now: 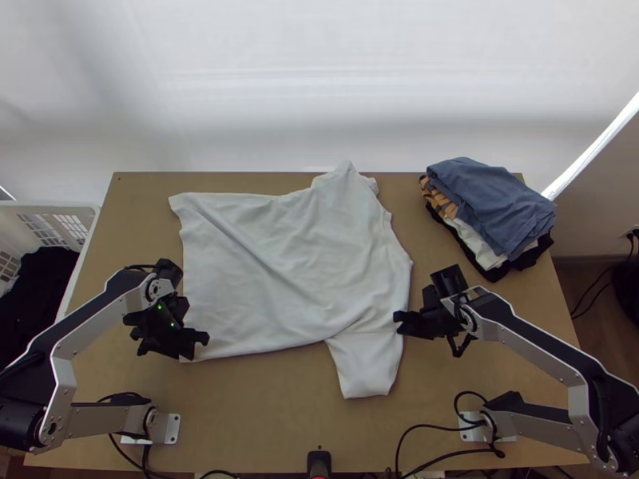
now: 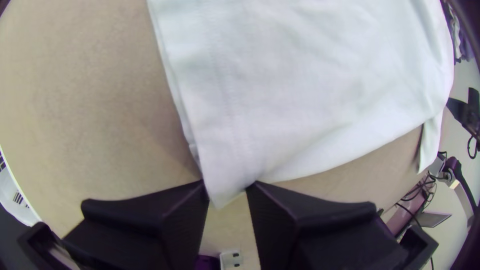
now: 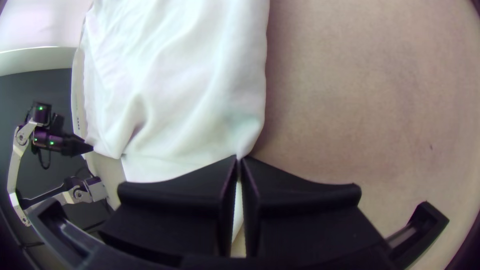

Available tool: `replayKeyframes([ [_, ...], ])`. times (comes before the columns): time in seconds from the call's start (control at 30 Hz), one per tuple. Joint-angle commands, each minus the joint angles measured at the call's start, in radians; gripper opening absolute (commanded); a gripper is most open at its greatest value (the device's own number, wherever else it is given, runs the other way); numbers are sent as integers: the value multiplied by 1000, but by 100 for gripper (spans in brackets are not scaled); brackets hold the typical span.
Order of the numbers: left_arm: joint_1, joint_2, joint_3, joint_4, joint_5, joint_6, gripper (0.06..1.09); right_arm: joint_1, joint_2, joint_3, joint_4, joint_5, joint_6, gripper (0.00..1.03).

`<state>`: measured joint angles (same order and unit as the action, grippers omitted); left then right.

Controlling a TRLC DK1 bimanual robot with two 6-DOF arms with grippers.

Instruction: Fold the t-shirt

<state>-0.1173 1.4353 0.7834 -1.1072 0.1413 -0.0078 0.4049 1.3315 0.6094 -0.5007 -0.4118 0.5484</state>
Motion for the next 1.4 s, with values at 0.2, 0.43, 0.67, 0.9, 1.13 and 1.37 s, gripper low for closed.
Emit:
replayKeyframes([
  [0.2, 22, -56, 24, -6, 11, -37, 9, -51, -25, 41, 4, 16, 4, 3],
  [0.43, 100, -162, 234, -28, 70, -161, 9, -67, -161, 150, 1, 174, -65, 3],
  [0.67, 134, -193, 404, 14, 76, -322, 9, -58, -241, 300, 11, 257, -107, 3],
  [0.9, 212, -176, 599, 118, 76, -498, 9, -51, -261, 477, 67, 306, -102, 3],
  [1.13, 254, -237, 683, 402, 50, -541, 9, -49, -230, 589, 192, 409, -146, 3],
  [1.37, 251, -334, 743, 639, -31, -555, 9, -63, -213, 704, 346, 545, -211, 3],
])
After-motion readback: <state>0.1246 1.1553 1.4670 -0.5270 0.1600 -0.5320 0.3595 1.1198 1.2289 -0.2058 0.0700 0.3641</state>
